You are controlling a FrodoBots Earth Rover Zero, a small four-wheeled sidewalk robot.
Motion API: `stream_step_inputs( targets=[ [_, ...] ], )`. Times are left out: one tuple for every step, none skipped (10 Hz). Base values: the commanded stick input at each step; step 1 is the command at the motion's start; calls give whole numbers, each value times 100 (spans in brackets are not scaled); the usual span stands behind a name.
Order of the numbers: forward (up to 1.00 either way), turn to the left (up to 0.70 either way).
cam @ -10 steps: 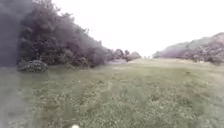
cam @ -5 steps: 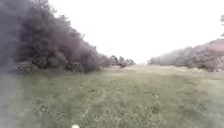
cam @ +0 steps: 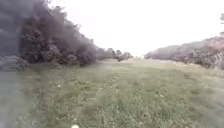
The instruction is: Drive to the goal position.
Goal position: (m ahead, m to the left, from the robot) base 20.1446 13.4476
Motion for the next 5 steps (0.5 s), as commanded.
stream_step_inputs(
  targets=[
    [68,-16],
    [36,-41],
    [4,-67],
    [0,-70],
    [0,-70]
  ],
)
